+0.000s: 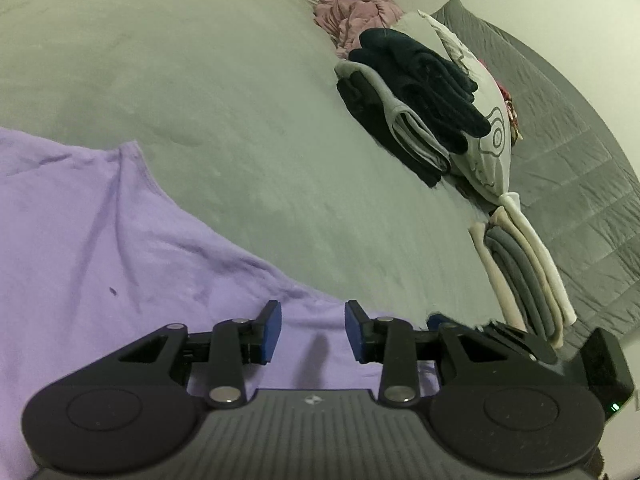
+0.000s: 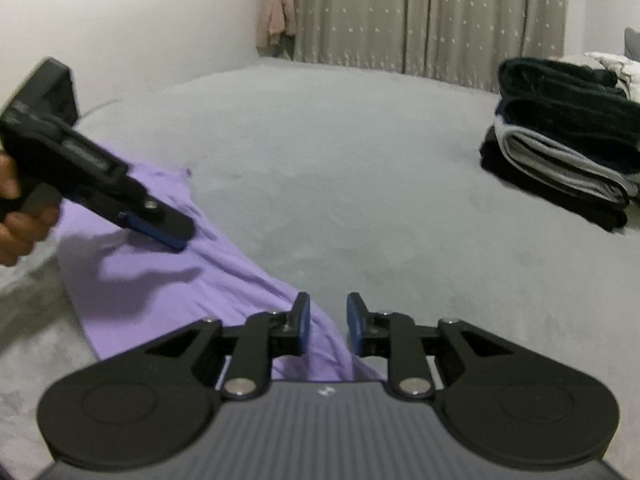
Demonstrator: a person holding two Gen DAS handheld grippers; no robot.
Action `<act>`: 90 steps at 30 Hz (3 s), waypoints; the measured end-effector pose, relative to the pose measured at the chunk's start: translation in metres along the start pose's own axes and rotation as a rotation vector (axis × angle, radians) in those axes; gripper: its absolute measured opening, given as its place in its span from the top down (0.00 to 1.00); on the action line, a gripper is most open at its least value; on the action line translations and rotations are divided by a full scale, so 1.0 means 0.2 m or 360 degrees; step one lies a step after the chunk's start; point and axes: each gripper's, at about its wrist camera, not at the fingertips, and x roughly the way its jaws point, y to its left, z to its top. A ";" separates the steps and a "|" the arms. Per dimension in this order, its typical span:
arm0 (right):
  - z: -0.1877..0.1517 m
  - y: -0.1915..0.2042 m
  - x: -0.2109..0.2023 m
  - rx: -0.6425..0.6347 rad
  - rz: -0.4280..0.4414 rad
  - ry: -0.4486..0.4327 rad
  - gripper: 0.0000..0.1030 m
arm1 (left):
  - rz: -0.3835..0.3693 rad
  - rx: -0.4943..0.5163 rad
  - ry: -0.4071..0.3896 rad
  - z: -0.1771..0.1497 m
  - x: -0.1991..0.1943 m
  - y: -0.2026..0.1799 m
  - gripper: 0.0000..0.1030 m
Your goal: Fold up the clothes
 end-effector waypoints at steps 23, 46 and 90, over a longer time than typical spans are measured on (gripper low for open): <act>-0.27 -0.24 -0.26 0.0146 -0.0202 0.0003 0.57 | 0.0211 0.0627 -0.0187 -0.25 0.05 -0.31 0.47; -0.42 -0.60 -0.43 0.0358 -0.0390 0.0017 0.95 | -0.0026 0.0940 -0.0120 -0.71 0.42 -0.90 0.40; -0.56 -0.85 -0.73 0.1329 0.0022 0.0197 0.97 | -0.0255 0.1453 0.0025 -0.89 0.70 -1.35 0.54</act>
